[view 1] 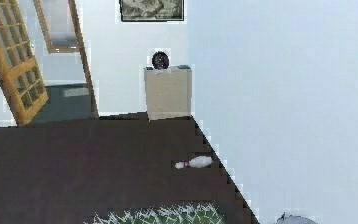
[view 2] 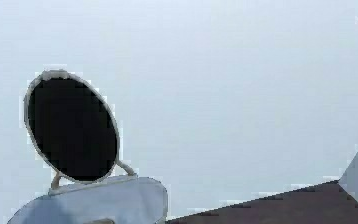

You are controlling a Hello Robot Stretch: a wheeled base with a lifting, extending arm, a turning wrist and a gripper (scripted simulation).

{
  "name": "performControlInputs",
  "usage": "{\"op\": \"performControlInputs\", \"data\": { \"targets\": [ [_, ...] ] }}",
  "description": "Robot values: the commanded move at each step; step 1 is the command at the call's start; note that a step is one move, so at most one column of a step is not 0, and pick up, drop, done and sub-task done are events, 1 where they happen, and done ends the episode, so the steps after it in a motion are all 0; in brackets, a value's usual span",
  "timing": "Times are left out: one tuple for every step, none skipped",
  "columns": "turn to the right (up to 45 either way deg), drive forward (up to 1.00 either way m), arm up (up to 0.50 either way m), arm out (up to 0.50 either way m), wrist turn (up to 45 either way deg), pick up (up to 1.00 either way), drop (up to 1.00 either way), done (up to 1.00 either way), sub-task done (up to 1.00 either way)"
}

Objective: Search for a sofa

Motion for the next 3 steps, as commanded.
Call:
{"op": "performControlInputs", "data": {
  "targets": [
    [-30.0,0.0,0.0,0.0,0.0,0.0,0.0,0.0,0.0],
    [0.0,1.0,0.0,0.0,0.0,0.0,0.0,0.0,0.0],
    [-3.0,0.0,0.0,0.0,0.0,0.0,0.0,0.0,0.0]
  ]
}}
